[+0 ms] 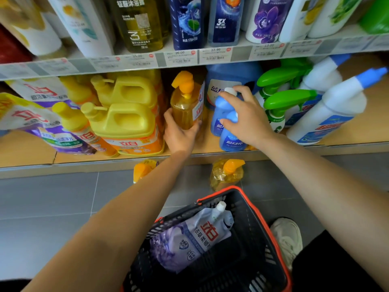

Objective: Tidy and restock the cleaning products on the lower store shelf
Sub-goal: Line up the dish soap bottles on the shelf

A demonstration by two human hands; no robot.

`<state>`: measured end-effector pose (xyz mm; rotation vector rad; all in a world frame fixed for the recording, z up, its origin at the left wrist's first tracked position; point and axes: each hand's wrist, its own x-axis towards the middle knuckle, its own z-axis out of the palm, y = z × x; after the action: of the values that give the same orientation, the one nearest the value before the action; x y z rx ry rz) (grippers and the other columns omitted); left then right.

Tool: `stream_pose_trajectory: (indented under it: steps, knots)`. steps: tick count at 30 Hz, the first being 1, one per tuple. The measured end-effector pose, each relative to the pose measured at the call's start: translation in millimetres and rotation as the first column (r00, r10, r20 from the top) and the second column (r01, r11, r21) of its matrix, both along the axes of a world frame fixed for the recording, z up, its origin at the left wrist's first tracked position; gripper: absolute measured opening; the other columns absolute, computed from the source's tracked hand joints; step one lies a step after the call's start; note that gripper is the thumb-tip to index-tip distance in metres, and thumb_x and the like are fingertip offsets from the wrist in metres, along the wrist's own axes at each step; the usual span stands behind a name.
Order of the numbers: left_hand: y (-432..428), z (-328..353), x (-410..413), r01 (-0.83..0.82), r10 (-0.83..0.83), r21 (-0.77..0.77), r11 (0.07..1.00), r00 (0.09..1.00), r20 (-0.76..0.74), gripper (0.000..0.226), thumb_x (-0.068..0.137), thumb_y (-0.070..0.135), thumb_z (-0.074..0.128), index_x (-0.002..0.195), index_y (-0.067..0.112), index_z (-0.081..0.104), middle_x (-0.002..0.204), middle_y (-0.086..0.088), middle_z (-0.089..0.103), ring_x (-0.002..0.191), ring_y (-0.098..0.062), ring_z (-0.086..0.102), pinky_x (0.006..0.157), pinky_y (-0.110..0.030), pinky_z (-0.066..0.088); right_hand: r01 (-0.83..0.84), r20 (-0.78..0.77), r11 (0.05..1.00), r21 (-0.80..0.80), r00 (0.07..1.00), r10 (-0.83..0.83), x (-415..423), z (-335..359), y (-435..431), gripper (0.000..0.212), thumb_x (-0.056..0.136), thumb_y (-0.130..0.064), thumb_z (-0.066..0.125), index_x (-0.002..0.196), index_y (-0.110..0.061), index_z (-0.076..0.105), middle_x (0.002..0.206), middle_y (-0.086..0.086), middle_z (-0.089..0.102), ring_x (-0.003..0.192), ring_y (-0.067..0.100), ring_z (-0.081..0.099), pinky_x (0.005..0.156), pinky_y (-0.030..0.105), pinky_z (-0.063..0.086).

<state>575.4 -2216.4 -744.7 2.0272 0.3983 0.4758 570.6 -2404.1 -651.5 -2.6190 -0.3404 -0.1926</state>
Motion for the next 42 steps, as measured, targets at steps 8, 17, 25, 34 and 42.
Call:
stream_pose_trajectory:
  steps: [8, 17, 25, 34, 42]
  knots:
    - [25.3, 28.1, -53.0, 0.147, -0.148, 0.138, 0.980, 0.989, -0.001, 0.076, 0.063, 0.044, 0.094, 0.120, 0.022, 0.048, 0.116, -0.001, 0.066, 0.105, -0.022, 0.063, 0.083, -0.032, 0.052, 0.007, -0.163, 0.991, 0.133, 0.987, 0.015, 0.3, 10.1, -0.8, 0.078, 0.077, -0.028, 0.083, 0.146, -0.026, 0.047, 0.153, 0.006, 0.031, 0.137, 0.029, 0.039, 0.110, 0.040, 0.038]
    - [55.1, 94.7, -104.0, 0.396, -0.390, 0.215, 0.893, 0.918, -0.072, 0.073, 0.062, 0.049, 0.092, 0.117, 0.028, 0.048, 0.109, 0.006, 0.068, 0.100, -0.021, 0.066, 0.080, -0.047, 0.057, -0.163, -0.163, 0.938, 0.307, 0.962, 0.220, -35.4, 79.5, 11.7, 0.087, 0.071, -0.008, 0.078, 0.147, -0.031, 0.044, 0.139, -0.002, 0.046, 0.131, 0.022, 0.040, 0.103, 0.035, 0.035]
    - [87.4, 152.4, -148.9, 0.590, -0.537, 0.404, 0.699, 0.806, -0.248, 0.080, 0.056, 0.061, 0.084, 0.119, 0.025, 0.051, 0.105, 0.008, 0.066, 0.093, -0.021, 0.067, 0.073, -0.041, 0.055, -0.333, -0.125, 0.871, 0.361, 0.908, 0.400, -95.9, 128.0, 25.4, 0.046, 0.081, -0.023, 0.081, 0.122, -0.027, 0.063, 0.106, -0.022, 0.061, 0.101, -0.005, 0.060, 0.081, 0.012, 0.050]
    - [102.5, 165.3, -187.1, 0.750, -0.677, 0.124, 0.649, 0.644, -0.356, 0.074, 0.051, 0.036, 0.100, 0.100, 0.025, 0.045, 0.097, 0.002, 0.063, 0.092, -0.026, 0.064, 0.080, -0.049, 0.054, -0.329, -0.258, 0.747, 0.578, 0.794, 0.550, -118.9, 137.1, 32.7, 0.022, 0.076, -0.011, 0.085, 0.092, -0.017, 0.072, 0.089, 0.004, 0.075, 0.071, 0.018, 0.074, 0.059, 0.032, 0.060]
    - [91.0, 154.8, -189.6, 0.716, -0.741, -0.191, 0.672, 0.652, -0.163, 0.089, 0.052, 0.013, 0.102, 0.126, 0.019, 0.051, 0.118, 0.002, 0.070, 0.110, -0.018, 0.070, 0.092, -0.044, 0.059, -0.337, -0.224, 0.702, 0.628, 0.785, 0.577, -115.1, 145.4, 24.0, 0.041, 0.076, -0.010, 0.084, 0.111, -0.021, 0.069, 0.103, -0.004, 0.077, 0.094, 0.014, 0.074, 0.080, 0.028, 0.060]
